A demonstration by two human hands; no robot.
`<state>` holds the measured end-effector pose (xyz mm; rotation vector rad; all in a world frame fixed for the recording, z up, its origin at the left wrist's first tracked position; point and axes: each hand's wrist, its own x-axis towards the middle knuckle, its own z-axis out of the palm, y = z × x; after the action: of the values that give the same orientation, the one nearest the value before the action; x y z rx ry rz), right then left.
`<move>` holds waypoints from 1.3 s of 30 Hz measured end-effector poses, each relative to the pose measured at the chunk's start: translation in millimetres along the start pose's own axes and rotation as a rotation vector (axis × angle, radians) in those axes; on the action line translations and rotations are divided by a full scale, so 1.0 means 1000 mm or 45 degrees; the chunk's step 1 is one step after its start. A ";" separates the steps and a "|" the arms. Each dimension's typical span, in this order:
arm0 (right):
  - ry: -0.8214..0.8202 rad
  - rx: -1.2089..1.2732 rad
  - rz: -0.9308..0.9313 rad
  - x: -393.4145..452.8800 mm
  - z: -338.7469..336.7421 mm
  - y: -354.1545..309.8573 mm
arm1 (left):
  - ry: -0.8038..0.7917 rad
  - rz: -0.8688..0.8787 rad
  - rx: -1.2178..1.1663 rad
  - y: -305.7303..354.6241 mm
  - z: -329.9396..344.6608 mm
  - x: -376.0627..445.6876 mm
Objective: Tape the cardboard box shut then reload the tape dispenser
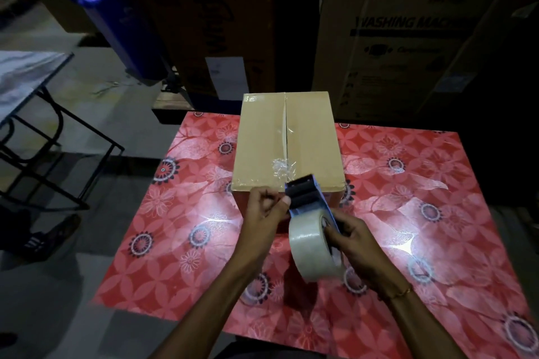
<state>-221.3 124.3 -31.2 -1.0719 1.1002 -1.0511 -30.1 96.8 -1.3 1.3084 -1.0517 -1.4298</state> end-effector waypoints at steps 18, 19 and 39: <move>0.104 -0.585 -0.138 0.040 0.015 -0.048 | -0.058 -0.467 -0.286 0.042 -0.004 0.035; 0.148 -0.605 -0.173 0.044 0.010 -0.053 | -0.069 -0.483 -0.284 0.043 -0.006 0.038; 0.323 -0.551 -0.240 0.122 0.015 -0.084 | -0.464 -0.430 0.195 0.066 0.004 0.110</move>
<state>-197.9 -7.4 35.3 -1.4338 1.4990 -1.1487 -32.6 -25.6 37.8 1.4161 -1.2375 -1.9264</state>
